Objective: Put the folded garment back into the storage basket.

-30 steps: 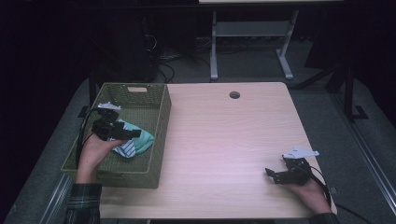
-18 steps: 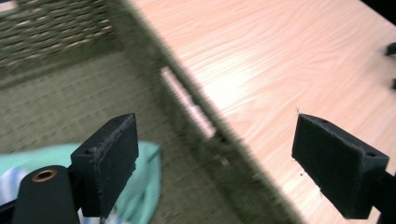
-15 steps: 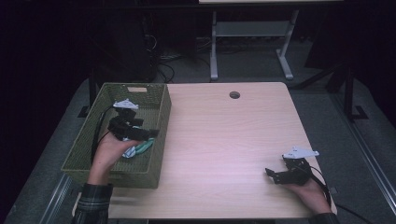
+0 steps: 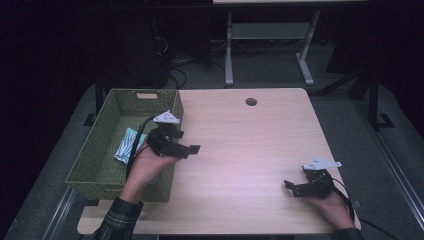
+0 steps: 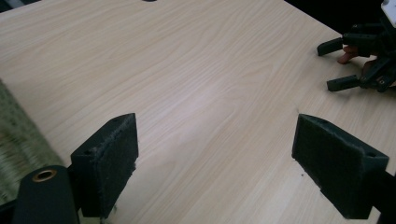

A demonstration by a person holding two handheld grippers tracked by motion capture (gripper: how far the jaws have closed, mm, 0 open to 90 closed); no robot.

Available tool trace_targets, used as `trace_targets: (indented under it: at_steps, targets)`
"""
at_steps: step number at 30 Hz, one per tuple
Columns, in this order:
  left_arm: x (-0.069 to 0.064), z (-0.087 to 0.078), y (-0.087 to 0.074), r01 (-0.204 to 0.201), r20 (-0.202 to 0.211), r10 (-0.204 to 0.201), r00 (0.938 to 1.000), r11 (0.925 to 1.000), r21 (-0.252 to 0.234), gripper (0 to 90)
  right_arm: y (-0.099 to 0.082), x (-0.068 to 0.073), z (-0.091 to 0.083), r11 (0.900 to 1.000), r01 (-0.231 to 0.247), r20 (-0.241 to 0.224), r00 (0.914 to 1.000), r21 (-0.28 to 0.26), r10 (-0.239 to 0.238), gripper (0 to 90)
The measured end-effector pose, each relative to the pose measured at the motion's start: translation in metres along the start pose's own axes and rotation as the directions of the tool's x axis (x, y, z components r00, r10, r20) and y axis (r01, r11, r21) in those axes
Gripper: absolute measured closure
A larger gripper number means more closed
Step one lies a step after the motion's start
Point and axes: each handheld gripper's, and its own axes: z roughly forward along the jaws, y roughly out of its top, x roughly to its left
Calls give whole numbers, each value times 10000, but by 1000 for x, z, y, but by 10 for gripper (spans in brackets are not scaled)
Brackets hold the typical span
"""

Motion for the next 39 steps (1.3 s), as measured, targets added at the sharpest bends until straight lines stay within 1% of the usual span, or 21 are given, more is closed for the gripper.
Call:
trace_targets:
  at_steps: [3, 5, 7, 10, 12, 13, 15, 17, 20, 22, 24, 26, 28, 30, 32, 36, 39]
  targets:
    - [-7, 12, 0, -107, 54, 107, 9999, 9999, -23, 138, 0, 0, 0, 10000, 9, -5, 10000, 8, -9, 86]
    - [-13, 18, 0, -235, -16, 235, 9997, 9997, -61, 138, 0, 0, 0, 10000, 6, -3, 10000, 9, -6, 86]
    - [-18, 24, 0, -339, 61, 340, 9994, 9994, -63, 139, 0, 0, 0, 10000, 8, -4, 10000, 9, -8, 85]
    - [-26, 34, -1, -541, -11, 541, 9985, 9985, -86, 138, 0, 0, 0, 10000, 8, -4, 10000, 9, -8, 86]
    - [-31, 41, -3, -662, -26, 662, 9978, 9978, 13, 138, 0, 0, 0, 10000, 9, -4, 10000, 8, -9, 85]
    - [-33, 46, -4, -632, 19, 632, 9980, 9980, 17, 138, 0, 0, 0, 10000, 8, -2, 10000, 9, -8, 86]
    - [-38, 56, -7, -838, 23, 838, 9965, 9961, 268, 138, 0, 0, 0, 10000, 9, -2, 10000, 10, -9, 85]
    - [-40, 63, -10, -998, -25, 1000, 9950, 9943, 388, 138, 0, 0, 0, 10000, 6, -2, 10000, 15, -6, 85]
    - [-44, 75, -15, -1075, 9, 1076, 9942, 9926, 570, 138, 0, 0, 0, 10000, 6, -5, 10000, 14, -6, 85]
    - [-46, 83, -19, -1196, -70, 1204, 9927, 9905, 681, 138, 0, 0, 0, 10000, 2, -13, 10000, 9, -2, 86]
    - [-48, 91, -24, -1232, -207, 1250, 9919, 9899, 706, 138, 0, 0, 0, 10000, 11, -2, 10000, 11, -11, 85]
    - [-48, 95, -26, -1347, -285, 1372, 9901, 9879, 766, 138, 0, 0, 0, 10000, 11, 0, 10000, 10, -11, 85]
    - [-47, 97, -28, -1329, -319, 1358, 9902, 9878, 807, 138, 0, 0, 0, 10000, 10, 0, 10000, 11, -10, 86]
    - [-47, 104, -32, -1230, -322, 1260, 9915, 9890, 823, 138, 0, 0, 0, 10000, 14, -3, 10000, 13, -14, 85]
    - [-48, 108, -36, -1239, -378, 1276, 9911, 9884, 879, 138, 0, 0, 0, 10000, 10, -2, 10000, 14, -10, 85]
    - [-47, 115, -41, -1350, -506, 1408, 9887, 9853, 1046, 138, 0, 0, 0, 10000, 14, -2, 10000, 12, -14, 85]
    - [-46, 121, -45, -1330, -517, 1402, 9888, 9834, 1234, 138, 0, 0, 0, 10000, 12, -2, 10000, 14, -12, 86]
